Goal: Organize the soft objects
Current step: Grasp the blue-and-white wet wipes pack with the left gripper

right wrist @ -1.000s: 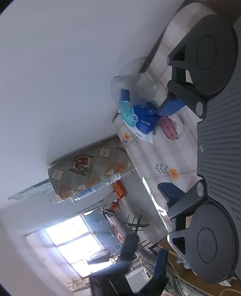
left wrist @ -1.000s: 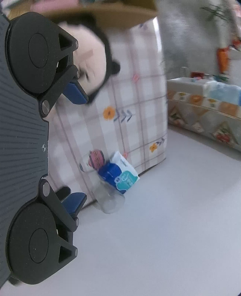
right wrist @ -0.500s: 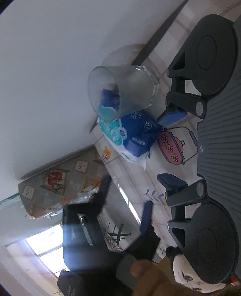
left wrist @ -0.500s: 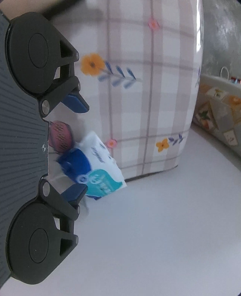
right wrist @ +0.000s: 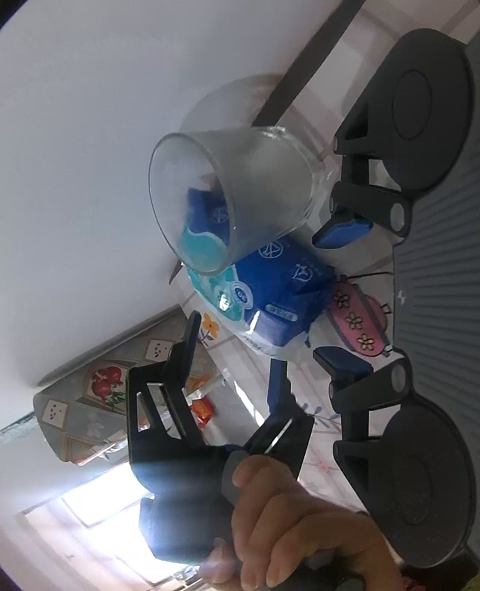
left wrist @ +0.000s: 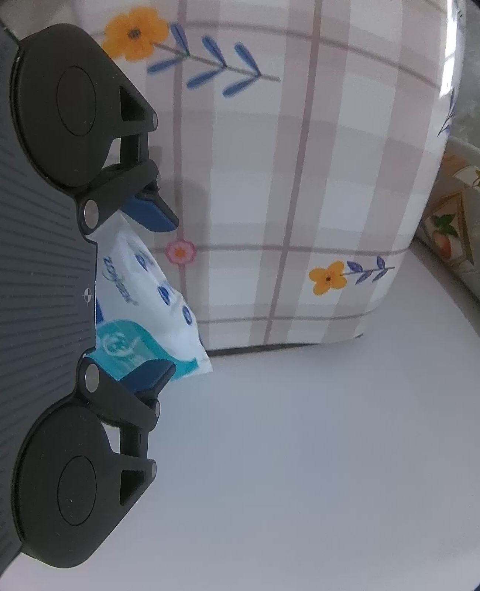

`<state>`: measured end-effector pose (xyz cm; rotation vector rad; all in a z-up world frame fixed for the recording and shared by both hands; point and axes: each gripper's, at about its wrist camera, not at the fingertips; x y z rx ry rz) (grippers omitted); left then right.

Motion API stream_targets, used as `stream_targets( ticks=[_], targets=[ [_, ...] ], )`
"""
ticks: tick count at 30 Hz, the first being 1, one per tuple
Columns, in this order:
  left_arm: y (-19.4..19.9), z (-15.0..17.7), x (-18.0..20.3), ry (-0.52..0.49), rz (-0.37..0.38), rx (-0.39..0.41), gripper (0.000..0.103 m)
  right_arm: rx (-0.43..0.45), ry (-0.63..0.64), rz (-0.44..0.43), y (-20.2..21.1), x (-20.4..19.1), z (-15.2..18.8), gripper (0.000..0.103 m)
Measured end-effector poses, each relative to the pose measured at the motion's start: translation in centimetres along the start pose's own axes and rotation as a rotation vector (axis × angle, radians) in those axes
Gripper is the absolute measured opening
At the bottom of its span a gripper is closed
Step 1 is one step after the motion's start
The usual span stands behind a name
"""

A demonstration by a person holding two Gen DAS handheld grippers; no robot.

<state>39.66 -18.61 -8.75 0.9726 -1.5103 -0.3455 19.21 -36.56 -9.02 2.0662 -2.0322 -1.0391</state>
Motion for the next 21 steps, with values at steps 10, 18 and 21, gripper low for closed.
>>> stream_targets(
  ticks=[10, 18, 21],
  targets=[
    [-2.1, -0.6, -0.3, 0.024, 0.031, -0.017, 0.055, 0.023, 0.072, 0.023, -2.1, -1.0, -0.1, 0.049],
    [-0.9, 0.6, 0.2, -0.046, -0.02, -0.019, 0.05, 0.01, 0.089, -0.031, -1.9, -1.2, -0.1, 0.049],
    [0.1, 0.9, -0.5, -0.039, -0.052, -0.014, 0.05, -0.016, 0.092, -0.073, -1.9, -1.2, -0.1, 0.049]
  ],
)
Point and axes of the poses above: each gripper's, at about its wrist camera, not at the fingertips, and y roughly against the way its jaws point, x to its right, z to its underside, and after that the axes turned 5 degrees about x, right-handed
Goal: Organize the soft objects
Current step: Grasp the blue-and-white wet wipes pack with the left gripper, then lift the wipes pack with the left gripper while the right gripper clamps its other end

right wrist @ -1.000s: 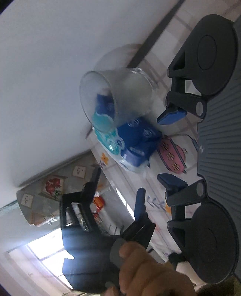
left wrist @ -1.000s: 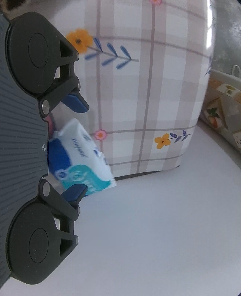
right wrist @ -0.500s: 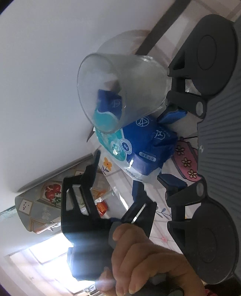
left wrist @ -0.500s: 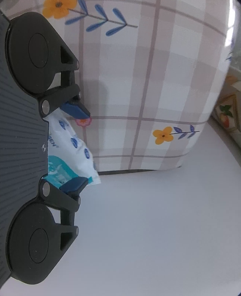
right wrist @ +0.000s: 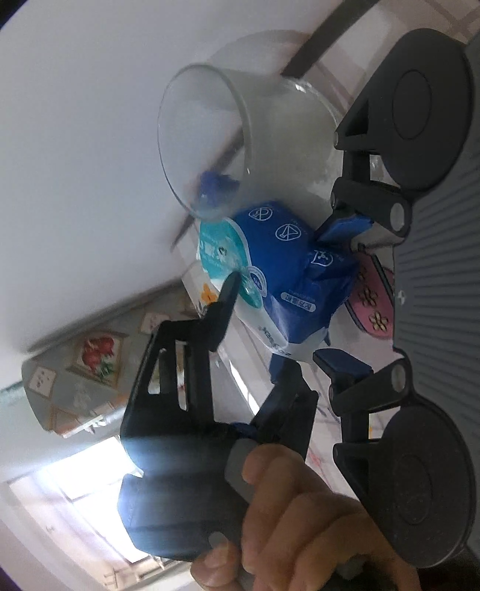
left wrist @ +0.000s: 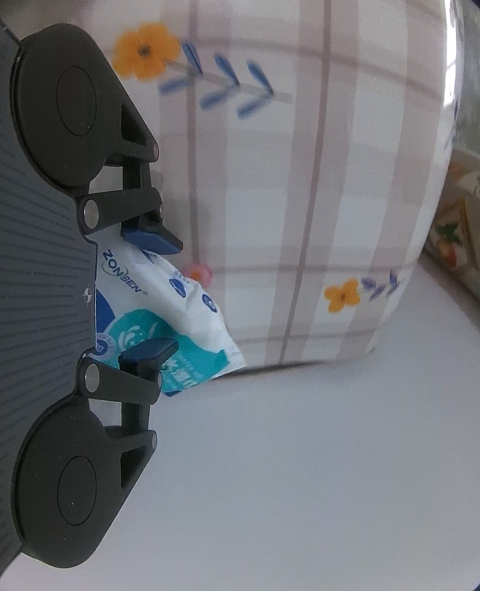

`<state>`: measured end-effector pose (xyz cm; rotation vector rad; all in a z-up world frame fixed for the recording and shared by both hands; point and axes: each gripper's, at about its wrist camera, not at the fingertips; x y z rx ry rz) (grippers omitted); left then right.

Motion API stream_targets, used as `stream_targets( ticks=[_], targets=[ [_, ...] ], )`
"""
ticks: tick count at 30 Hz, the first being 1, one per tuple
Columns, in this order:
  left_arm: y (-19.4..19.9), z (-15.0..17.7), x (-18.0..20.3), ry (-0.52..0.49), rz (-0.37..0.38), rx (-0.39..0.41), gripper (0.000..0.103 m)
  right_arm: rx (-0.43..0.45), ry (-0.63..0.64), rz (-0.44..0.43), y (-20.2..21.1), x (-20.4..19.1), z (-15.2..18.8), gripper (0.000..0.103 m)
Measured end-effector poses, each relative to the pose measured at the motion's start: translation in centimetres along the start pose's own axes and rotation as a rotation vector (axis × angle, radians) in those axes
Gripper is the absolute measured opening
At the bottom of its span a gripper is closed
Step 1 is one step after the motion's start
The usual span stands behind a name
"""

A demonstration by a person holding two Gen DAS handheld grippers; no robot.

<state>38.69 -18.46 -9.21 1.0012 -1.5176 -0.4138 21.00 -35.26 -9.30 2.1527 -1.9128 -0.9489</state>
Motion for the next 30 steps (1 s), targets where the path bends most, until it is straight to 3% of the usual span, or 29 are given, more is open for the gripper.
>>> stream_targets(
  ticks=[8, 14, 24, 30],
  targets=[
    [4.1, 2.1, -2.0, 0.03, -0.141, -0.005, 0.05, -0.168, 0.02, -0.126, 1.8, -1.8, 0.4, 0.049],
    [7.8, 6.8, -2.4, 0.017, -0.223, -0.037, 0.05, -0.271, -0.053, -0.205, 6.1, -1.6, 1.6, 0.049],
    [12.6, 16.7, -6.1, 0.047, -0.117, -0.142, 0.05, -0.312, -0.099, -0.278, 14.9, 0.6, 6.3, 0.048],
    [15.5, 19.9, -7.0, -0.033, 0.013, -0.071, 0.058, -0.216, -0.163, -0.271, 18.1, 2.7, 5.6, 0.049]
  ],
)
Point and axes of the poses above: each gripper's, at about its wrist camera, not at the fingertips, and y roughly against the way its jaws point, x to its right, z to its underside, and after that the axes turned 5 degrees about x, right-handed
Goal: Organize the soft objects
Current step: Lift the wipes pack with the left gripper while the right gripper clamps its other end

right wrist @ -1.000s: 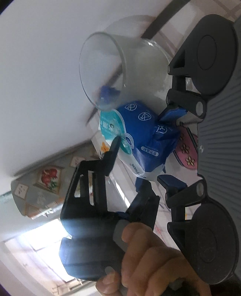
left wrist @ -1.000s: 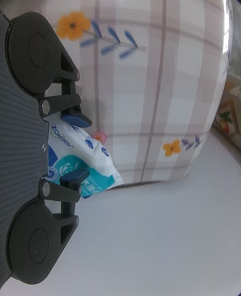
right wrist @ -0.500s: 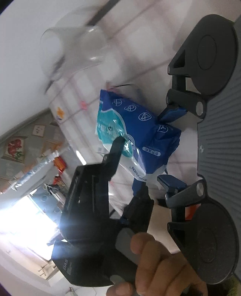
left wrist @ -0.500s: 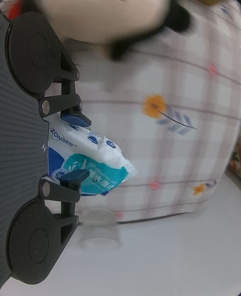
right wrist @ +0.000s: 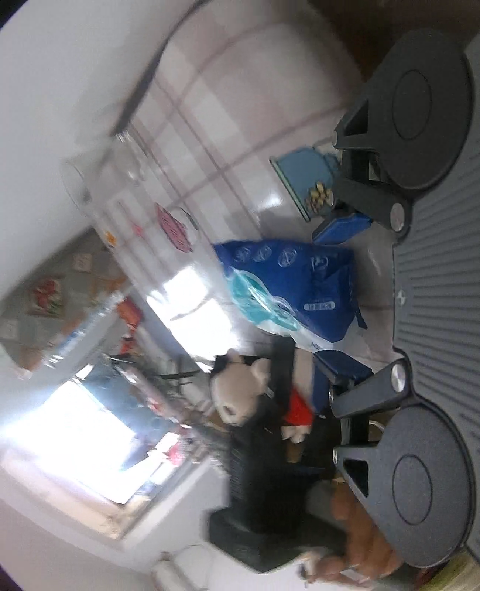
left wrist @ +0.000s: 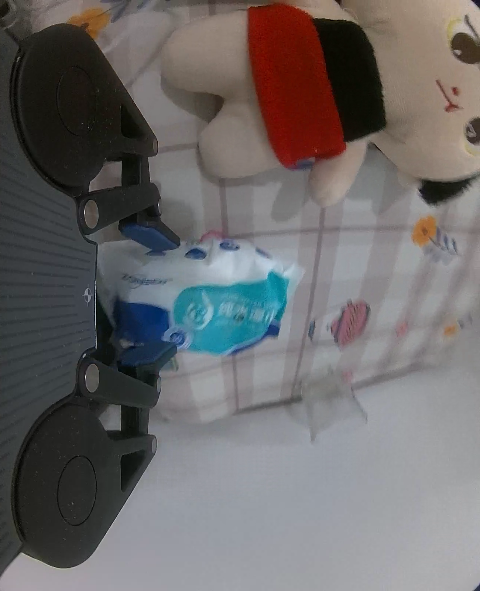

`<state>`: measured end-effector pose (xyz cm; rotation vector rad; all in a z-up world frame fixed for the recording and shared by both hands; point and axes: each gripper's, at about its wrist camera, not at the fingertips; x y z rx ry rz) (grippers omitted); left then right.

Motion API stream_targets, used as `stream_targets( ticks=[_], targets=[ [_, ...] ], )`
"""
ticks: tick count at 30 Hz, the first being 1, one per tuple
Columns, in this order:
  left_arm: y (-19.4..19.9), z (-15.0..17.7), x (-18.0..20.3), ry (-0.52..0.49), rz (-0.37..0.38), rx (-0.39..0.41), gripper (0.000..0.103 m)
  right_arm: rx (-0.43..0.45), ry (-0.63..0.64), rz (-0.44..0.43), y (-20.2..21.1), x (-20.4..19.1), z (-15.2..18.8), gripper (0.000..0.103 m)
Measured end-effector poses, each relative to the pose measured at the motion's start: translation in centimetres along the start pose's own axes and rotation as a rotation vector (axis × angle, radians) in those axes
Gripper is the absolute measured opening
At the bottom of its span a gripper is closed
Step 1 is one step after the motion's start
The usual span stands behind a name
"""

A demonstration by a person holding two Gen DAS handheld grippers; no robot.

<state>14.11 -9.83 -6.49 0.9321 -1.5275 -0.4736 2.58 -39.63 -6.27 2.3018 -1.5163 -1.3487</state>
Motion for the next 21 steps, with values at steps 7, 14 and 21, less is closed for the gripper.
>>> stream_targets(
  ticks=[7, 14, 21],
  targets=[
    [0.7, 2.5, 2.3, -0.243, -0.006, 0.131, 0.08, 0.088, -0.129, 0.019, 0.2, 2.6, -2.6, 0.05],
    [-0.7, 3.6, 3.9, -0.453, -0.112, 0.169, 0.094, 0.048, -0.204, -0.03, -2.1, 4.4, -4.0, 0.051],
    [-2.2, 3.2, 3.4, -0.481, -0.084, 0.146, 0.095, -0.075, -0.217, -0.039, -5.5, 4.1, -3.6, 0.055]
  ],
)
Point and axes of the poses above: each gripper's, at about its wrist camera, not at the fingertips, and y roughly against the way its jaws point, x to its right, z to its underside, and after that the axes turned 5 degrees about x, right-handed
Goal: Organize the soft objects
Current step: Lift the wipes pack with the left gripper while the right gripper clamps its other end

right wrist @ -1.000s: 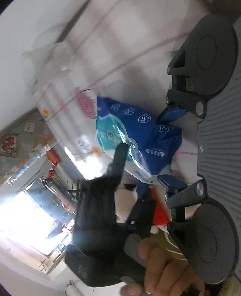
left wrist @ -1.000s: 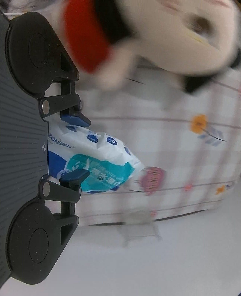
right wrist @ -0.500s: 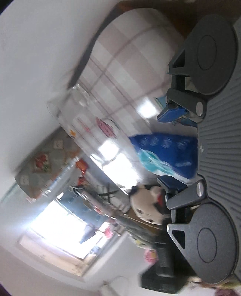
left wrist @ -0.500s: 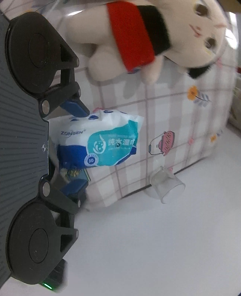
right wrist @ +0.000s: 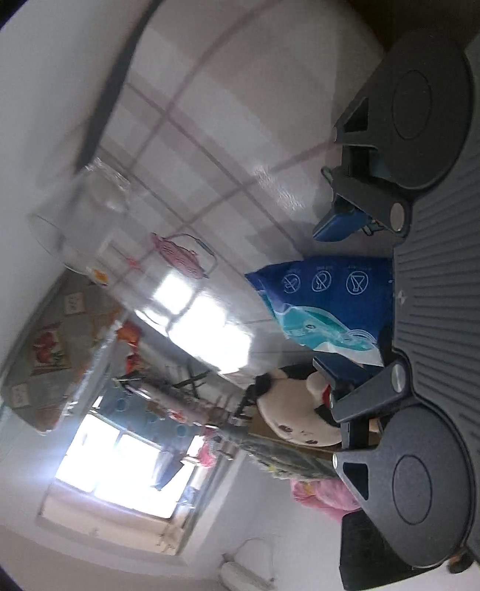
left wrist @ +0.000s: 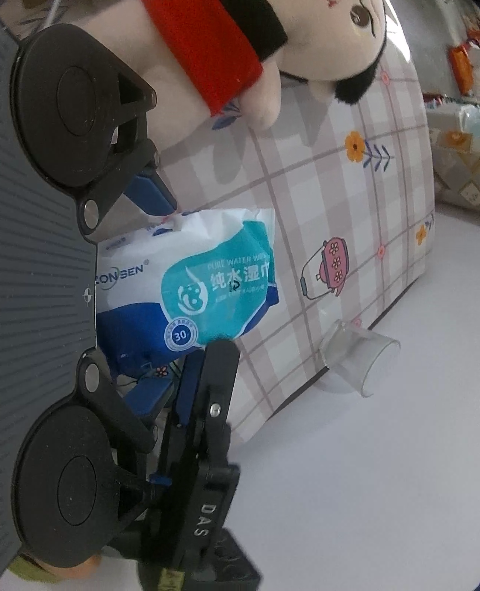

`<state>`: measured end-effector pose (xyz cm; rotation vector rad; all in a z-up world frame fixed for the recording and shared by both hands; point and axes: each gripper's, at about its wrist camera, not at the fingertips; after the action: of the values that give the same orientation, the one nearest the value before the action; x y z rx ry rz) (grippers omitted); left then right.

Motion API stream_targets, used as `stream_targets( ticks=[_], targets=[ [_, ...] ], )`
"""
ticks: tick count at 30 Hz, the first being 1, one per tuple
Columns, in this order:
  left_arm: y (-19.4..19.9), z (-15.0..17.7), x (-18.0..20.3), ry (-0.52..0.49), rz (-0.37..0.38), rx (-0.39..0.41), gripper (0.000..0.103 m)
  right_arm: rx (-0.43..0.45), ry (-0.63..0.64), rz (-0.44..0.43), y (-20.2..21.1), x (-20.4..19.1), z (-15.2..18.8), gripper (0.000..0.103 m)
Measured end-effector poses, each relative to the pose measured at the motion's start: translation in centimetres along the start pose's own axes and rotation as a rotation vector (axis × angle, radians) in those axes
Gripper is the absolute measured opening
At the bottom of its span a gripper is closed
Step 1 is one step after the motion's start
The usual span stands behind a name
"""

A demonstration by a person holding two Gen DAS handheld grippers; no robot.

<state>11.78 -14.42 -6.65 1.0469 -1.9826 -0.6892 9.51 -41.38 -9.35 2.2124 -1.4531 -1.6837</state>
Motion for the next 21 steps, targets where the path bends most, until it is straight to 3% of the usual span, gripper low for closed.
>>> stream_targets(
  ticks=[9, 16, 21],
  targets=[
    [-1.4, 0.0, -0.4, -0.02, 0.021, -0.02, 0.095, -0.062, 0.019, -0.041, -0.9, -1.5, 0.4, 0.063],
    [-2.0, -0.2, -0.4, -0.039, -0.024, -0.018, 0.097, -0.089, -0.046, -0.117, -0.5, -0.7, 0.2, 0.064],
    [-2.0, 0.0, -1.1, -0.009, 0.027, -0.033, 0.097, -0.02, -0.062, -0.062, 0.7, -0.3, -0.1, 0.063]
  ],
)
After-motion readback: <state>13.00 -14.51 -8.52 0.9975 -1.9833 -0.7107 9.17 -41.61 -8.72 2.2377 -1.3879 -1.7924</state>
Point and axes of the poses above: each gripper's, at about its wrist camera, not at the fingertips, and y roughly against the way its jaws point, x to its right, z to its underside, and after that the axes turned 5 degrees about x, right-handed
